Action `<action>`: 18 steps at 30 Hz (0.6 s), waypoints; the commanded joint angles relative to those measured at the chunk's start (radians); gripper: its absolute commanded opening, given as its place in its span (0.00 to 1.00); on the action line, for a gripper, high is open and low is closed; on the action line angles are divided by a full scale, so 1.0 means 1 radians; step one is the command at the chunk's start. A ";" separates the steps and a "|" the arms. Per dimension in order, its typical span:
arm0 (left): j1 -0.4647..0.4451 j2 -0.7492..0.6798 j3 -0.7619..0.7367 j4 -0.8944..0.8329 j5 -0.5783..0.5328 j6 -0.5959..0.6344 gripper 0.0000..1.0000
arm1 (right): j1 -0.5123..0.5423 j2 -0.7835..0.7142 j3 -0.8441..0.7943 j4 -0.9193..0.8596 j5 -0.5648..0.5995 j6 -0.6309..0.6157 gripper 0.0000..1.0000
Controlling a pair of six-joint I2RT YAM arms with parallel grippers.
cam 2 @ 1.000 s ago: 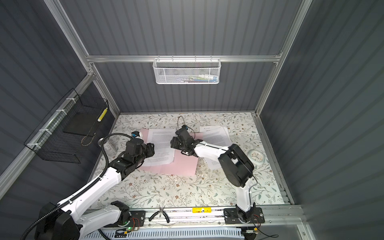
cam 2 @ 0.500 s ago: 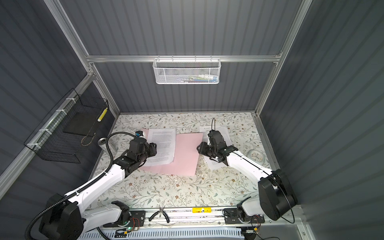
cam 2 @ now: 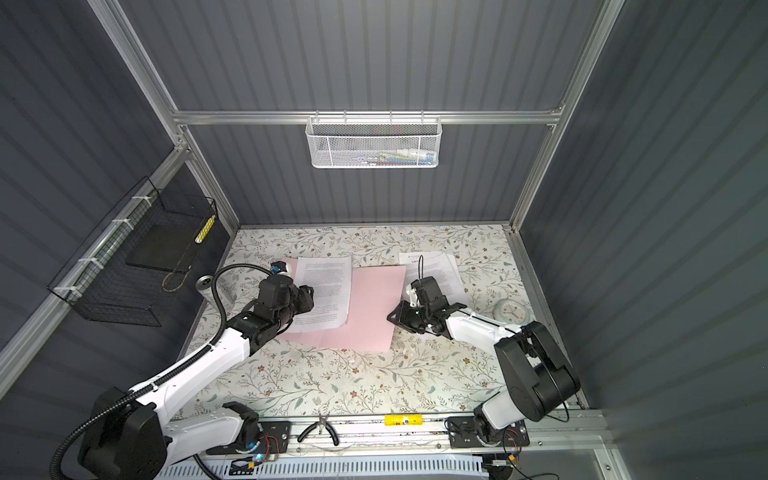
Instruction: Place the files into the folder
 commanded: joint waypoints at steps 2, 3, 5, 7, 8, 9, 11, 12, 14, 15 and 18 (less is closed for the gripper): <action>0.008 -0.015 -0.004 -0.002 -0.005 0.014 0.51 | -0.026 0.017 -0.055 0.172 -0.094 0.050 0.05; 0.008 -0.018 -0.007 -0.003 -0.005 0.015 0.51 | -0.035 0.017 -0.063 0.182 -0.106 0.047 0.00; 0.008 -0.021 -0.009 -0.006 0.000 0.017 0.52 | -0.059 0.014 -0.059 0.165 -0.142 0.008 0.00; 0.009 -0.021 -0.010 -0.008 0.006 0.020 0.52 | -0.095 0.022 -0.011 0.079 -0.189 -0.071 0.00; 0.010 -0.020 -0.010 -0.010 0.005 0.021 0.52 | -0.116 0.038 0.029 0.011 -0.236 -0.131 0.00; 0.009 -0.018 -0.011 -0.010 0.007 0.022 0.52 | -0.134 0.053 0.072 -0.047 -0.253 -0.172 0.00; 0.009 -0.012 -0.009 -0.014 0.012 0.027 0.52 | -0.165 0.081 0.143 -0.144 -0.312 -0.267 0.00; 0.009 -0.008 -0.007 -0.017 0.013 0.029 0.52 | -0.175 0.090 0.166 -0.177 -0.307 -0.287 0.00; 0.009 -0.001 0.002 -0.025 0.019 0.037 0.52 | -0.192 0.106 0.211 -0.222 -0.322 -0.333 0.00; 0.011 0.000 0.006 -0.030 0.019 0.041 0.52 | -0.199 0.112 0.227 -0.245 -0.316 -0.347 0.00; 0.010 -0.004 0.016 -0.045 0.014 0.053 0.52 | -0.225 0.116 0.267 -0.334 -0.317 -0.411 0.00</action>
